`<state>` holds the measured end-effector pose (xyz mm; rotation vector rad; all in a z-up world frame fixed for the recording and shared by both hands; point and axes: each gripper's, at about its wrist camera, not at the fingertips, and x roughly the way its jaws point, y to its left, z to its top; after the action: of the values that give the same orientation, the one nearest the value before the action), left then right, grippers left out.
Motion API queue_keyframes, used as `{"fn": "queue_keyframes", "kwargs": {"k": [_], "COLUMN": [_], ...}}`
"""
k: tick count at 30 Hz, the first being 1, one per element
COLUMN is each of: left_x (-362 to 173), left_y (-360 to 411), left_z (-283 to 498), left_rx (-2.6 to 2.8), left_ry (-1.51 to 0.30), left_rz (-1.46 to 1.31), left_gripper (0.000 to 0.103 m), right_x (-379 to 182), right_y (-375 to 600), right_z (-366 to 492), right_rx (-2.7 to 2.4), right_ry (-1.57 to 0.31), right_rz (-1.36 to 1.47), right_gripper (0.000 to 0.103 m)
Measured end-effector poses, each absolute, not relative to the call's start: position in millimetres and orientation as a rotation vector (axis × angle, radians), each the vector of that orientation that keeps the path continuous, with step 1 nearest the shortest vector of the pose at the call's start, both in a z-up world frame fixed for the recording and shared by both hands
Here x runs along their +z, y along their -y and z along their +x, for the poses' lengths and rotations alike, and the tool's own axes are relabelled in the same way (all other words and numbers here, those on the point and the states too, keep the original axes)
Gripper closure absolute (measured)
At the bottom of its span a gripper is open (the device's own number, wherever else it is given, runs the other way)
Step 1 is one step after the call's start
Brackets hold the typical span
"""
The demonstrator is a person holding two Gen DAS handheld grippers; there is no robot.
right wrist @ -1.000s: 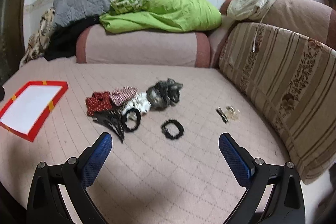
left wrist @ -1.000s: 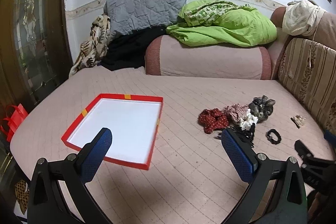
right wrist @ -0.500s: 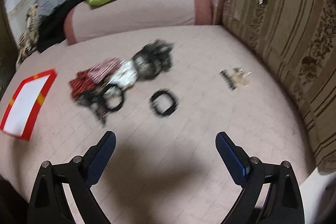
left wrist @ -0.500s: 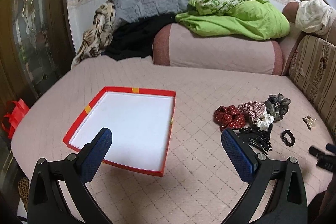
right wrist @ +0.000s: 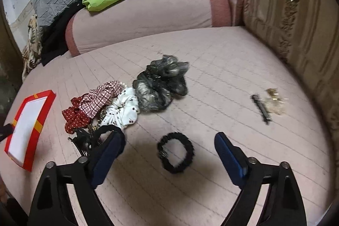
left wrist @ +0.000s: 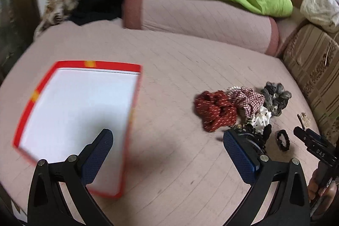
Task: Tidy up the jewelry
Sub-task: 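Grasp the red polka-dot scrunchie with left tool while right tool grasps grey sheer scrunchie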
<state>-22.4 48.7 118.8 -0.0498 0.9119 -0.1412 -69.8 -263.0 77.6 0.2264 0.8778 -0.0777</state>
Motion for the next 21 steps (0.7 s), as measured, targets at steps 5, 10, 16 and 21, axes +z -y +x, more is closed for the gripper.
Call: {"fn": "queue_keyframes", "kwargs": {"k": [5,10,16,21], "left_x": [91.8,60.5,28.6,30.9], "left_y": [-13.4,7.6,32.5,44.5], "left_z": [23.3,63.0,88.8,88.0], "left_rx": [-0.209,-0.236,-0.297,-0.304], "left_ry": [-0.967,-1.032,-1.13,-1.142], "left_rz": [-0.039,-0.08,-0.09,-0.064], "left_gripper": [0.007,0.015,0.051,0.095], "right_x": [71.9,66.1,58.0,47.5], "right_y": [284.6,302.2,298.9,302.1], "right_z": [-55.1,-15.8,26.4,39.7], "right_rx": [-0.096,-0.087,-0.1,-0.089], "right_ry": [-0.847,-0.87,-0.884,-0.951], "right_rz": [0.264,0.304,0.296,0.319], "right_gripper": [0.021,0.021,0.022,0.09]}}
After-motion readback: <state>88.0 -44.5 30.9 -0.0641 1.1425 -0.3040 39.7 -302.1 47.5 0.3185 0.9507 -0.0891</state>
